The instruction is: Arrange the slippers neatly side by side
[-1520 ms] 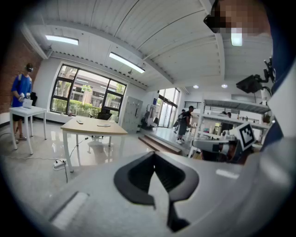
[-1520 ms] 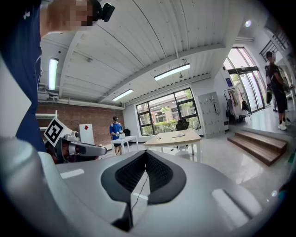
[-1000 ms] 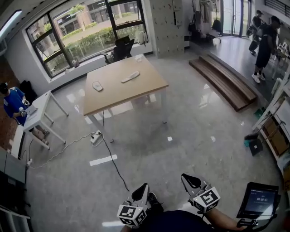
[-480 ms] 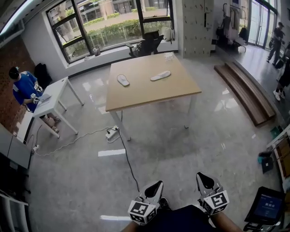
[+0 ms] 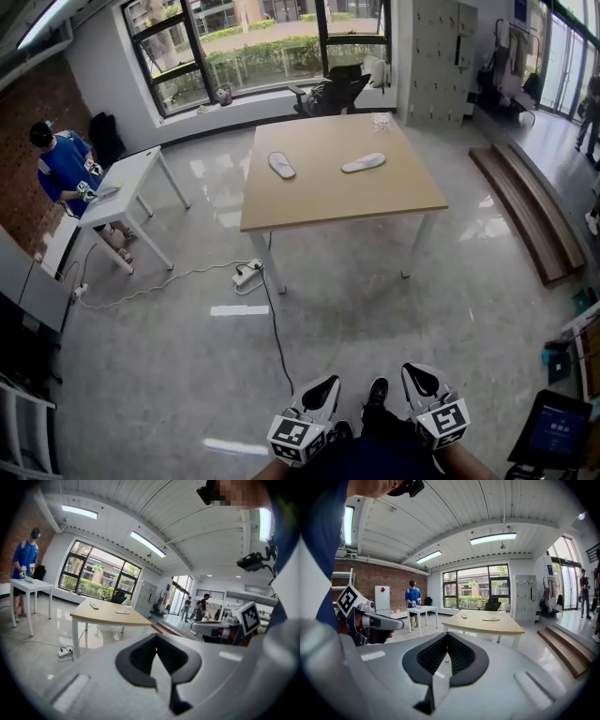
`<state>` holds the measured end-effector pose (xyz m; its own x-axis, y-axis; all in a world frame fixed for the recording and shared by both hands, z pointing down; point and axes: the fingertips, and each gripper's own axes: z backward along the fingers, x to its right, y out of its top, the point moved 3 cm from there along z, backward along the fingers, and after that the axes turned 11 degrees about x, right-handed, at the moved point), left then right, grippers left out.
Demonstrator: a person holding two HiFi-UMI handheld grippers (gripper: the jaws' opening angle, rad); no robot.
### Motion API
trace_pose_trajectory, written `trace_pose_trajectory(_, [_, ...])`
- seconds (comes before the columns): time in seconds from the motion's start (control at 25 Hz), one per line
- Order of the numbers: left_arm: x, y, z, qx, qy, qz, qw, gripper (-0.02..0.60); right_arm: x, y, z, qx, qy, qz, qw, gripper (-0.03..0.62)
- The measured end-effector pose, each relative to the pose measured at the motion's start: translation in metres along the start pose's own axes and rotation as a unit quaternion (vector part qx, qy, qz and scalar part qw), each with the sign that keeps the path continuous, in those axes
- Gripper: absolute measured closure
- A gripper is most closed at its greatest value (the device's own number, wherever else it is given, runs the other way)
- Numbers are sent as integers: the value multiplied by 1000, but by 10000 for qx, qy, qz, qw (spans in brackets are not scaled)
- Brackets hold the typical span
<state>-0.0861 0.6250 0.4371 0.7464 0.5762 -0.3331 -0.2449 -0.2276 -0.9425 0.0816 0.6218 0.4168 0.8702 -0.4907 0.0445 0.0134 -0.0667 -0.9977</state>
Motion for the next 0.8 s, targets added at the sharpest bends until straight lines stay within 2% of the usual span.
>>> trace_pose_trajectory(0.28, [-41, 8, -41, -28, 311, -129, 9994, 578, 31, -17, -57, -36, 220, -19, 9997, 589])
trace_pose_trajectory(0.44, [-55, 18, -87, -39, 458, -104, 9989, 578, 65, -11, -93, 32, 261, -157, 9995, 589])
trace_pose_trajectory(0.6, [-66, 20, -133, -63, 430, -33, 9991, 578, 100, -4, -126, 4, 369, -189, 9991, 589])
trace_pose_trajectory(0.8, [-80, 36, -188, -8, 566, -111, 9983, 578, 147, -1, -166, -120, 666, -183, 9975, 589])
